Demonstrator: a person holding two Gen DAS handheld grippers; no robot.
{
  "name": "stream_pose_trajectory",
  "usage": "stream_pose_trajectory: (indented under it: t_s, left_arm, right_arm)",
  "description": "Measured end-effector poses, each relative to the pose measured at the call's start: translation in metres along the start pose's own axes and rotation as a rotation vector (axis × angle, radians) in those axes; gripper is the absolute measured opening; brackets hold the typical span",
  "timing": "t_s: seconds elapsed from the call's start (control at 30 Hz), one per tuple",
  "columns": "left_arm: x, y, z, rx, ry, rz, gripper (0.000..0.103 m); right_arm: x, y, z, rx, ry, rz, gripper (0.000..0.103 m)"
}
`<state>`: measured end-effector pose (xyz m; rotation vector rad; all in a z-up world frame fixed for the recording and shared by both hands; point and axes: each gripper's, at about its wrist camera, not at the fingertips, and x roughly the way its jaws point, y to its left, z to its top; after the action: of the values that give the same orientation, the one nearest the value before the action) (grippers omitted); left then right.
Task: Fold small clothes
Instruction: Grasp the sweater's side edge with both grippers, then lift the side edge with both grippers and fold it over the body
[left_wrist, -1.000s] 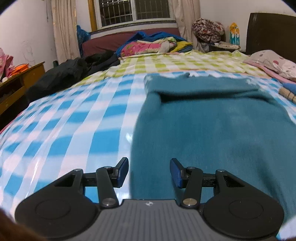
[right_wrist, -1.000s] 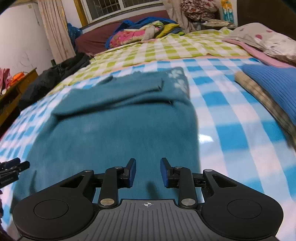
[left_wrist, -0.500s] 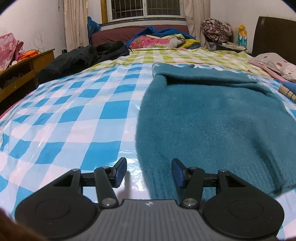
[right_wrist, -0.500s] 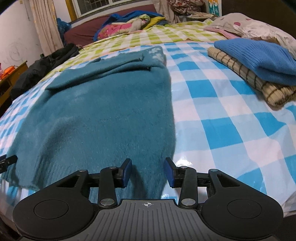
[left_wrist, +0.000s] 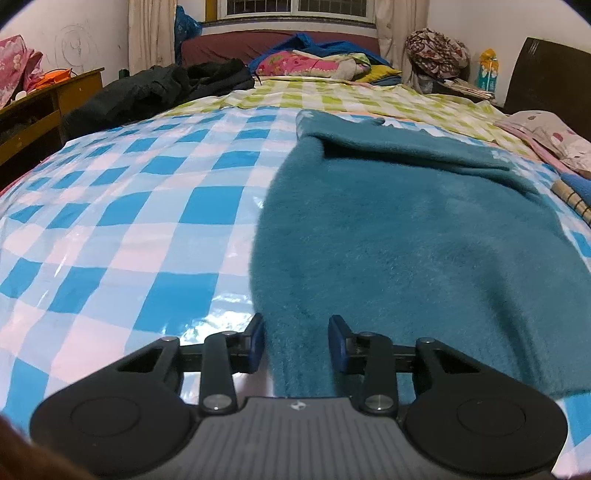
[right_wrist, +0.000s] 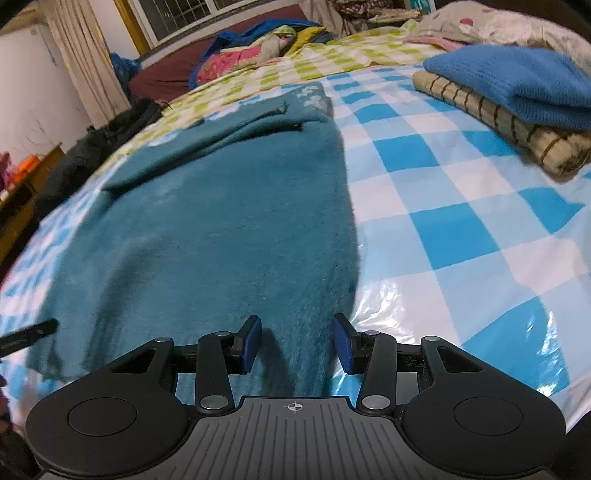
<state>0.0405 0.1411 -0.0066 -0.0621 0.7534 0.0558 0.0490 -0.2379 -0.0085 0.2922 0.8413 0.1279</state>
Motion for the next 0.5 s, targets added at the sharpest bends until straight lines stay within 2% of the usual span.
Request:
stream_pose_trajectory:
  t_s: [0.17, 0.3, 0.33, 0.37, 0.4, 0.43, 0.47, 0.5]
  left_arm:
    - [0.010, -0.004, 0.004, 0.006, 0.007, 0.005, 0.045]
    - [0.015, -0.002, 0.004, -0.028, 0.018, 0.007, 0.046]
    - [0.014, -0.002, 0.005, -0.029, 0.022, 0.008, 0.045]
    - [0.012, -0.004, 0.006, -0.025, 0.022, 0.007, 0.038]
    - [0.010, -0.005, 0.008, -0.020, 0.020, 0.008, 0.028]
    - [0.009, -0.007, 0.009, -0.013, 0.019, 0.008, 0.022]
    - [0.007, -0.007, 0.011, -0.012, 0.019, 0.005, 0.017]
    - [0.006, -0.007, 0.013, -0.023, 0.018, -0.006, 0.017]
  right_arm:
    - [0.003, -0.006, 0.004, 0.054, 0.017, 0.041, 0.041]
    - [0.012, -0.006, 0.012, 0.059, 0.037, 0.062, 0.043]
    - [0.014, -0.007, 0.013, 0.067, 0.041, 0.069, 0.042]
    - [0.015, -0.009, 0.014, 0.075, 0.044, 0.077, 0.040]
    - [0.015, -0.010, 0.015, 0.083, 0.046, 0.080, 0.035]
    - [0.013, -0.011, 0.014, 0.085, 0.045, 0.082, 0.026]
    - [0.013, -0.013, 0.014, 0.091, 0.048, 0.095, 0.022]
    - [0.013, -0.015, 0.013, 0.111, 0.055, 0.121, 0.018]
